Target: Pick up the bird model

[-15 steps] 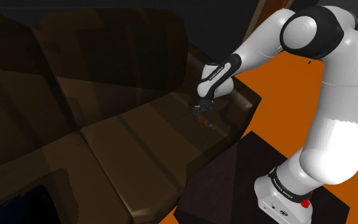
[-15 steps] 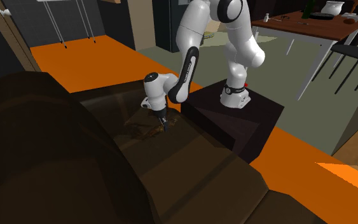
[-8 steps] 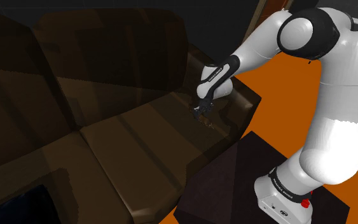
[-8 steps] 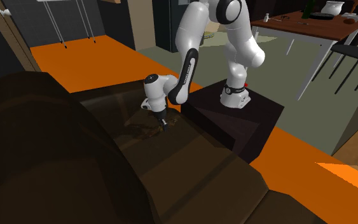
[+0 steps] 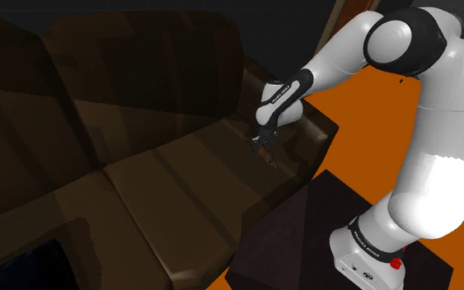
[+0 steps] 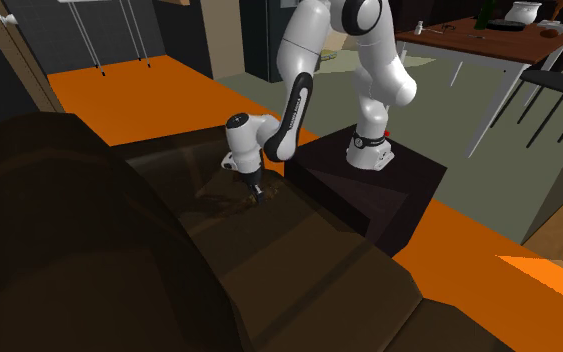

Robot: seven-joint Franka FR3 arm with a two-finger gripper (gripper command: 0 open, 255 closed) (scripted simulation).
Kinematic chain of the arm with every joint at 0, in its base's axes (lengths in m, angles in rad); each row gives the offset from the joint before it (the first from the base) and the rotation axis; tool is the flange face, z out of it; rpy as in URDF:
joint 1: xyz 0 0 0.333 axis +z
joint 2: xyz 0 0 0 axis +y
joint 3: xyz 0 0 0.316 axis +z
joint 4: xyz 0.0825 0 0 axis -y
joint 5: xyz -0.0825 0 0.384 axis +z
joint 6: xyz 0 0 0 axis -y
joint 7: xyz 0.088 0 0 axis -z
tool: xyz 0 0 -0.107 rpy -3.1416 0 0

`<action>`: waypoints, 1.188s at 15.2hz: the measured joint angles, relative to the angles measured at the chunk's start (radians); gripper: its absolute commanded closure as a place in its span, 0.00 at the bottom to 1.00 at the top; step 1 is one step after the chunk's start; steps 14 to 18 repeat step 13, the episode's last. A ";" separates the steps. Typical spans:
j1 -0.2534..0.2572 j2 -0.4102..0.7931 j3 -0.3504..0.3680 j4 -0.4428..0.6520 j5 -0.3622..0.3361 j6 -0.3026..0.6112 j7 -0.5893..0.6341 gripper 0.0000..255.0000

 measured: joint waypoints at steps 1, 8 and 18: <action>0.003 -0.014 0.000 -0.003 -0.001 -0.011 0.004 1.00; 0.004 -0.106 -0.005 -0.022 -0.006 -0.085 0.003 1.00; 0.007 -0.161 -0.007 -0.024 -0.010 -0.137 0.006 1.00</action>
